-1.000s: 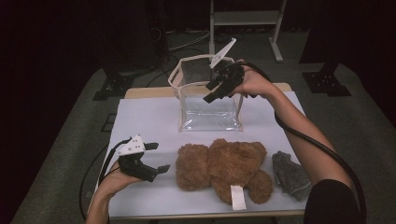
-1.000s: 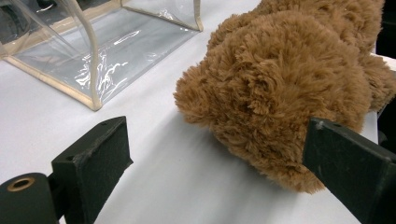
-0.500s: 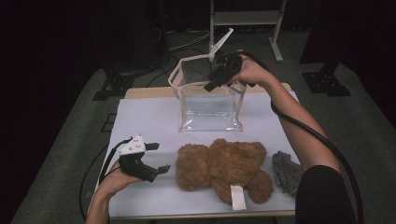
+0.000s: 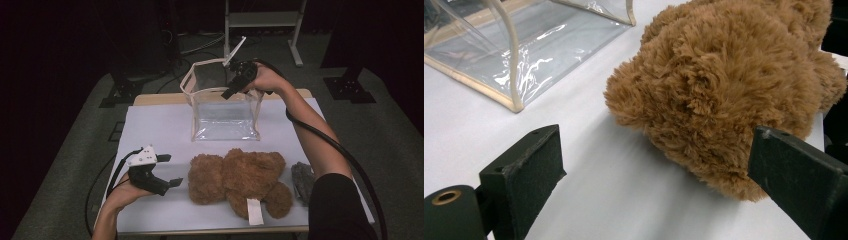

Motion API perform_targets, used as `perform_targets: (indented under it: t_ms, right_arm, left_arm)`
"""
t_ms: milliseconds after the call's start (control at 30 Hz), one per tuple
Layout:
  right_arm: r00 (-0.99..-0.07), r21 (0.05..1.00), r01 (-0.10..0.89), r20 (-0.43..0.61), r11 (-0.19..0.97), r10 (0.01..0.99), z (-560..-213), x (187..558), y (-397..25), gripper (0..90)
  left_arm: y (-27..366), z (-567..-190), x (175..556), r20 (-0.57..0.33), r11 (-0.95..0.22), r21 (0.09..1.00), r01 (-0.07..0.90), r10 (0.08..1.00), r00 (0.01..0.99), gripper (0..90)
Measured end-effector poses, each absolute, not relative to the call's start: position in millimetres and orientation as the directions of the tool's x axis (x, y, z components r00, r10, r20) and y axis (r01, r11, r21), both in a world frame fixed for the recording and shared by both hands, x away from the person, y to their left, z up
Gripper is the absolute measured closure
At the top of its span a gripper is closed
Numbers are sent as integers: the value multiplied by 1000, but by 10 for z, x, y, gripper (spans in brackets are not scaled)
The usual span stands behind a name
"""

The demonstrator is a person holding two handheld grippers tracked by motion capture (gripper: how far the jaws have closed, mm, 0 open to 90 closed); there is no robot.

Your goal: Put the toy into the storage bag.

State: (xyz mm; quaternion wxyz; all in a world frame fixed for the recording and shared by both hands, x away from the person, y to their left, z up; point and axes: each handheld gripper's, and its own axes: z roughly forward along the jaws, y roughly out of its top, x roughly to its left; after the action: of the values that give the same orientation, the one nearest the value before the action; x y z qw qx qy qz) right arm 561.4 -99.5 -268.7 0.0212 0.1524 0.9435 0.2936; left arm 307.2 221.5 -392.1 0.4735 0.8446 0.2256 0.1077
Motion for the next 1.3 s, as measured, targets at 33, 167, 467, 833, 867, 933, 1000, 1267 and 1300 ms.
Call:
perform_targets:
  t_ms: [33,167,467,833,867,933,1000,1267,1300]
  right_arm:
    - [-954,558,274,52,783,296,-2694,5606,-990,660]
    - [-954,552,274,55,788,294,-2701,5565,-986,814]
    - [-960,557,258,59,789,272,-2689,5356,-1009,868]
    - [-974,571,210,50,794,222,-2679,4926,-1166,868]
    - [-972,572,218,58,791,226,-2681,4880,-1188,868]
    - [-973,577,215,61,788,221,-2696,4799,-1220,867]
    - [-974,578,211,56,789,220,-2705,4716,-1240,867]
    - [-982,581,173,39,795,185,-2696,4471,-1241,867]
    - [-983,584,165,36,795,177,-2689,4442,-1229,867]
  left_arm:
    - [2216,-3922,3072,-32,-451,848,280,484,875,68]
    - [2221,-3921,3069,-34,-445,850,282,488,872,68]
    - [2214,-3905,3053,-27,-445,852,275,487,873,68]
    - [2244,-3898,3048,-22,-448,851,273,491,871,68]
    - [2247,-3893,3046,-22,-446,852,274,493,870,68]
    - [2249,-3888,3043,-18,-446,853,272,496,868,68]
    - [2249,-3883,3040,-16,-446,853,271,497,868,68]
    - [2270,-3864,3026,-2,-450,852,266,506,863,68]
    - [2273,-3865,3027,0,-452,852,265,506,863,67]
